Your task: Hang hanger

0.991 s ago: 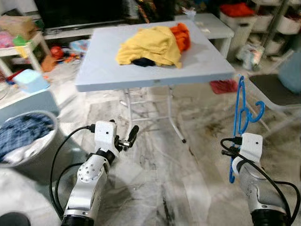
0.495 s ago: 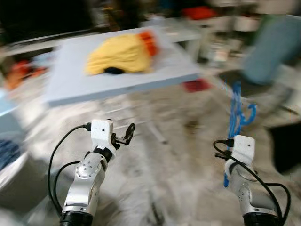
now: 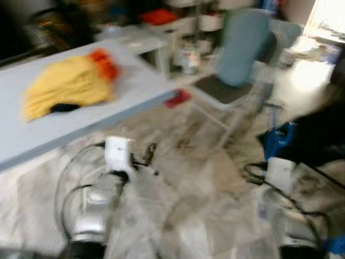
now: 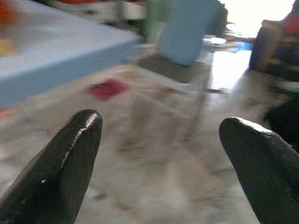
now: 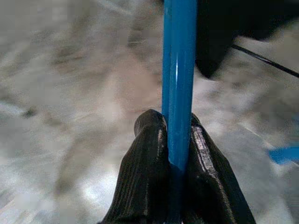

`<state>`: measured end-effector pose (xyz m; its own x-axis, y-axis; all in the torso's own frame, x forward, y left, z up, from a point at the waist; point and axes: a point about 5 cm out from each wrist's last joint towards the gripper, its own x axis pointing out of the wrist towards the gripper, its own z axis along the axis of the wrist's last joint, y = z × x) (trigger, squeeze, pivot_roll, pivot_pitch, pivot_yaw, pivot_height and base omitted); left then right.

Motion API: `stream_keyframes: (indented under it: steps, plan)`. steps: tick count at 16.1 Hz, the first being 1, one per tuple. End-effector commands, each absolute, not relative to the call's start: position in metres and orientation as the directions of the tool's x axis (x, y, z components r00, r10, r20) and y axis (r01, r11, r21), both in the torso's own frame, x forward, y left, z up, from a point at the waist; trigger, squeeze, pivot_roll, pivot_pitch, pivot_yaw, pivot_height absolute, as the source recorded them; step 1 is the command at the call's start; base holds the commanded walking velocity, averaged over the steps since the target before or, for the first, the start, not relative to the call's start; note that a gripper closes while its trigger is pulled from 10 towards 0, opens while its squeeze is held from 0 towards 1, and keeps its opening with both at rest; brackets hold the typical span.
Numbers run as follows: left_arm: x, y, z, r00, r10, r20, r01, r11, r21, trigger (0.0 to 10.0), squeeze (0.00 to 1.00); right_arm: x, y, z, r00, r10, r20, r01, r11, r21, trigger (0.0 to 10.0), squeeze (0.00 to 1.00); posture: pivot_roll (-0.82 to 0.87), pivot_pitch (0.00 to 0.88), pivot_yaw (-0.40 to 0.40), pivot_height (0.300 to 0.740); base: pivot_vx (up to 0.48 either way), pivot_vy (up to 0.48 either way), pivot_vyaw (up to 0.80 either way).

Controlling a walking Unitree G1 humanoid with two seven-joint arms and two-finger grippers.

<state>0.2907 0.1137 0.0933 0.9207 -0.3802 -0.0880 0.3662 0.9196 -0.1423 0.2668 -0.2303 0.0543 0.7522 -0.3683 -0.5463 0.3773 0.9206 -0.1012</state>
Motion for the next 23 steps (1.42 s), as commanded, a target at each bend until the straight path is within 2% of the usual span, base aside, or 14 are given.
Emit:
stream_keyframes:
  steps: [1, 9, 11, 14, 16, 18, 23]
  plan:
    - [0.293, 0.123, 0.096, 0.925, -0.368, -0.093, 0.357, 0.926, -0.121, 10.0, 0.0, 0.273, -0.225, 0.063, 0.772, -0.369, -0.517, 0.38, 0.921, -0.09, 10.0, 0.0, -0.18, 0.0, 0.052, 0.74, 0.352, 0.0, -0.79]
    - [0.292, 0.117, 0.091, 0.892, -0.43, -0.14, 0.414, 0.901, -0.131, 10.0, 0.0, 0.264, -0.238, 0.065, 0.685, -0.528, -0.501, 0.512, 0.839, -0.184, 10.0, 0.0, -0.18, 0.0, 0.057, 0.74, 0.35, 0.0, -0.79]
    - [0.291, 0.115, 0.09, 0.883, -0.444, -0.15, 0.426, 0.895, -0.134, 10.0, 0.0, 0.262, -0.238, 0.06, 0.658, -0.527, -0.538, 0.525, 0.833, -0.173, 10.0, 0.0, -0.18, 0.0, 0.057, 0.74, 0.364, 0.0, -0.79]
    - [0.292, 0.115, 0.09, 0.878, -0.452, -0.159, 0.435, 0.891, -0.133, 10.0, 0.0, 0.265, -0.236, 0.06, 0.665, -0.508, -0.547, 0.518, 0.842, -0.151, 10.0, 0.0, -0.18, 0.0, 0.06, 0.74, 0.379, 0.097, -0.78]
    - [0.292, 0.115, 0.09, 0.875, -0.456, -0.162, 0.438, 0.889, -0.135, 10.0, 0.0, 0.266, -0.229, 0.057, 0.679, -0.448, -0.582, 0.471, 0.873, -0.123, 10.0, 0.0, -0.18, 0.0, 0.06, 0.74, 0.354, 0.322, -0.78]
    - [0.292, 0.114, 0.089, 0.872, -0.46, -0.168, 0.441, 0.886, -0.139, 10.0, 0.0, 0.267, -0.218, 0.051, 0.691, -0.35, -0.632, 0.387, 0.918, -0.085, 10.0, 0.0, -0.18, 0.0, 0.06, 0.74, 0.343, 0.334, 0.0]
    - [0.292, 0.112, 0.089, 0.866, -0.471, -0.17, 0.452, 0.881, -0.138, 10.0, 0.0, 0.266, -0.203, 0.044, 0.7, -0.225, -0.678, 0.278, 0.96, -0.032, 10.0, 0.0, -0.18, 0.0, 0.061, 0.74, 0.322, 0.355, 0.0]
